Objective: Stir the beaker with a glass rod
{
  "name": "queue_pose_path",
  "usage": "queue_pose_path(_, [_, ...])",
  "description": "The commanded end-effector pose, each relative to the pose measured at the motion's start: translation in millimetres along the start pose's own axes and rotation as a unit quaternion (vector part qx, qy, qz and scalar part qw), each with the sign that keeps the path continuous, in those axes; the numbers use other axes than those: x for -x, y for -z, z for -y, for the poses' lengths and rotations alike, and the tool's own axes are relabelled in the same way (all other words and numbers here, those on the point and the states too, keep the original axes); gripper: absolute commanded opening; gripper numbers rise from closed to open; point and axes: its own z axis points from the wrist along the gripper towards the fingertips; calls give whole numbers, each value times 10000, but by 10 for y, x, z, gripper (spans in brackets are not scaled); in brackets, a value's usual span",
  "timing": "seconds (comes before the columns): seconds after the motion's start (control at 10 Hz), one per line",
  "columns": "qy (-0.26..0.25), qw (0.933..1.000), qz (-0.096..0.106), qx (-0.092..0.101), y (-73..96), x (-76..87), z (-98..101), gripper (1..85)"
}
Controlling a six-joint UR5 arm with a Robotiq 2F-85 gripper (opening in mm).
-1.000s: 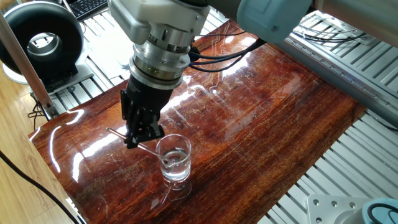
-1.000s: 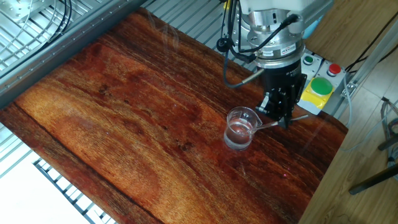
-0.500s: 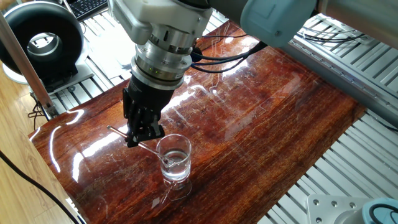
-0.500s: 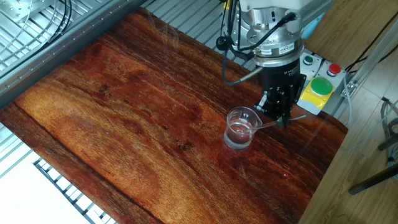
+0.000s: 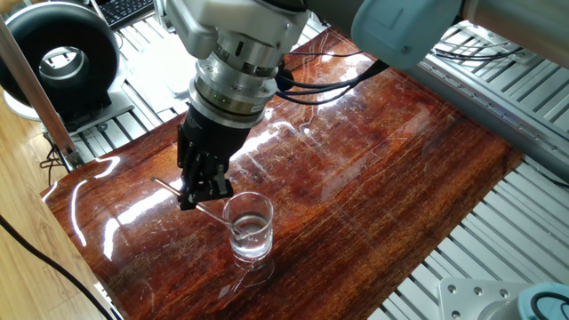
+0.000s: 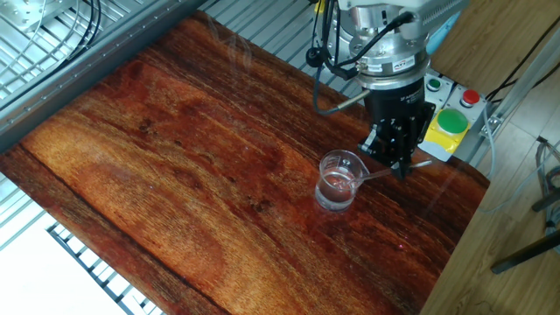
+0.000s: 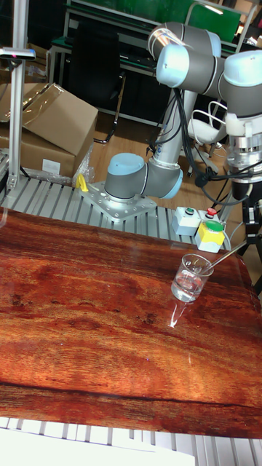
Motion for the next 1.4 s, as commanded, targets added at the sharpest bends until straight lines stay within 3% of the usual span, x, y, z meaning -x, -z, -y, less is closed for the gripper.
queue_pose_path(0.0, [-77, 10000, 51, 18, 41, 34, -23, 10])
queue_pose_path(0.4, [-24, 10000, -60, 54, 41, -24, -42, 10])
queue_pose_path(0.7, [-11, 9990, -434, -93, 51, -218, 34, 10])
queue_pose_path(1.0, [-97, 9992, -354, -156, 48, -177, 65, 10])
queue_pose_path(1.3, [-129, 9989, -414, -197, 51, -209, 85, 10])
